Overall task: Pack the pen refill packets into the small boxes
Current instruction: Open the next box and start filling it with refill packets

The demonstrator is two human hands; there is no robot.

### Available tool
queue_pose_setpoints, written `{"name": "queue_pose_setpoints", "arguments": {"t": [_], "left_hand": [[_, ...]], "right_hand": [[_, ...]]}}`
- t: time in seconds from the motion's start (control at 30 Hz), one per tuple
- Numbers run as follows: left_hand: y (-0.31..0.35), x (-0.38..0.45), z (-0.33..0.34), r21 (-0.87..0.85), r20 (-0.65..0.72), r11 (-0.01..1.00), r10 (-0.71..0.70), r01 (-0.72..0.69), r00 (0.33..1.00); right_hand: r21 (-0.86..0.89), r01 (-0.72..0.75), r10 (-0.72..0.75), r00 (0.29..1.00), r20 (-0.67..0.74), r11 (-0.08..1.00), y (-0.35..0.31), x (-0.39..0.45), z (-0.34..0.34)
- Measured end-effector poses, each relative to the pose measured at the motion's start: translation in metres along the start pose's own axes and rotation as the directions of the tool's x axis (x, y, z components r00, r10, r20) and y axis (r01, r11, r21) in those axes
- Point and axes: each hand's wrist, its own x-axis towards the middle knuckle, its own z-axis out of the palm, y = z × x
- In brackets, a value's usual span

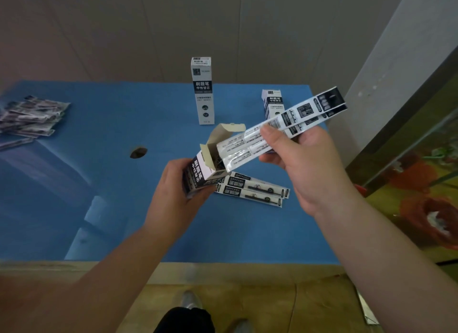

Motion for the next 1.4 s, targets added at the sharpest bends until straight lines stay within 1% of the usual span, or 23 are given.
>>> {"name": "queue_pose_setpoints", "arguments": {"t": [0.1, 0.2, 0.3, 0.43, 0.53, 0.6, 0.67, 0.8, 0.97, 1.0, 1.03, 1.07, 1.13, 1.17, 1.2, 1.27, 1.4], "left_hand": [[0.000, 0.001, 0.001, 0.043, 0.013, 0.999, 0.001, -0.001, 1.000], [0.000, 0.002, -0.001, 0.104, 0.012, 0.994, 0.039, -0.040, 0.999], [0.003, 0.002, 0.000, 0.132, 0.002, 0.989, 0.060, -0.060, 0.998], [0.005, 0.003, 0.002, 0.125, -0.003, 0.989, 0.080, -0.079, 0.997], [0.009, 0.004, 0.004, 0.107, -0.003, 0.991, 0.081, -0.080, 0.997], [0.011, 0.005, 0.006, 0.060, -0.004, 0.997, 0.052, -0.052, 0.999], [0.011, 0.007, 0.009, 0.009, -0.005, 1.000, 0.003, -0.003, 1.000], [0.011, 0.013, 0.010, -0.077, -0.030, 0.990, -0.117, 0.114, 0.993], [0.014, 0.013, 0.006, -0.118, -0.041, 0.980, -0.165, 0.160, 0.985], [0.013, 0.012, 0.005, -0.125, -0.048, 0.978, -0.174, 0.166, 0.984], [0.013, 0.012, 0.005, -0.129, -0.053, 0.977, -0.180, 0.172, 0.982], [0.011, 0.011, 0.004, -0.127, -0.053, 0.976, -0.186, 0.178, 0.981], [0.010, 0.010, 0.003, -0.131, -0.046, 0.974, -0.192, 0.184, 0.980], [0.009, 0.010, 0.002, -0.136, -0.045, 0.973, -0.193, 0.186, 0.980], [0.009, 0.010, 0.002, -0.138, -0.047, 0.972, -0.197, 0.189, 0.979], [0.009, 0.009, 0.001, -0.138, -0.052, 0.971, -0.206, 0.197, 0.977], [0.009, 0.006, 0.000, -0.130, -0.054, 0.970, -0.211, 0.203, 0.976]], "right_hand": [[-0.104, 0.046, -0.047, 0.999, -0.007, 0.993, -0.001, 0.000, 0.001], [-0.140, 0.078, -0.080, 0.997, -0.006, 0.987, -0.001, 0.003, 0.000], [-0.134, 0.044, -0.041, 0.999, 0.023, 0.990, 0.000, 0.008, 0.001], [-0.147, 0.001, 0.012, 0.996, 0.083, 0.989, 0.004, 0.011, 0.005], [-0.260, 0.016, 0.015, 0.993, 0.116, 0.966, 0.009, 0.013, 0.007], [-0.337, 0.059, -0.010, 0.989, 0.145, 0.940, 0.010, 0.016, 0.009], [-0.364, 0.091, -0.040, 0.988, 0.146, 0.927, 0.010, 0.018, 0.009], [-0.441, 0.093, -0.036, 0.990, 0.136, 0.893, 0.015, 0.024, 0.003], [-0.440, 0.118, -0.046, 0.984, 0.172, 0.890, 0.034, 0.030, -0.004], [-0.478, 0.127, -0.051, 0.984, 0.168, 0.869, 0.041, 0.033, -0.005], [-0.552, 0.135, -0.046, 0.984, 0.173, 0.823, 0.050, 0.035, -0.007], [-0.652, 0.151, -0.024, 0.979, 0.200, 0.743, 0.061, 0.038, -0.010], [-0.825, 0.218, 0.086, 0.948, 0.305, 0.522, 0.082, 0.039, -0.014], [-0.867, 0.265, 0.138, 0.926, 0.350, 0.421, 0.093, 0.038, -0.015], [-0.886, 0.303, 0.166, 0.911, 0.378, 0.352, 0.101, 0.036, -0.015], [-0.901, 0.326, 0.175, 0.907, 0.383, 0.287, 0.112, 0.033, -0.015], [-0.934, 0.270, 0.210, 0.924, 0.320, 0.235, 0.115, 0.040, -0.012]]}}
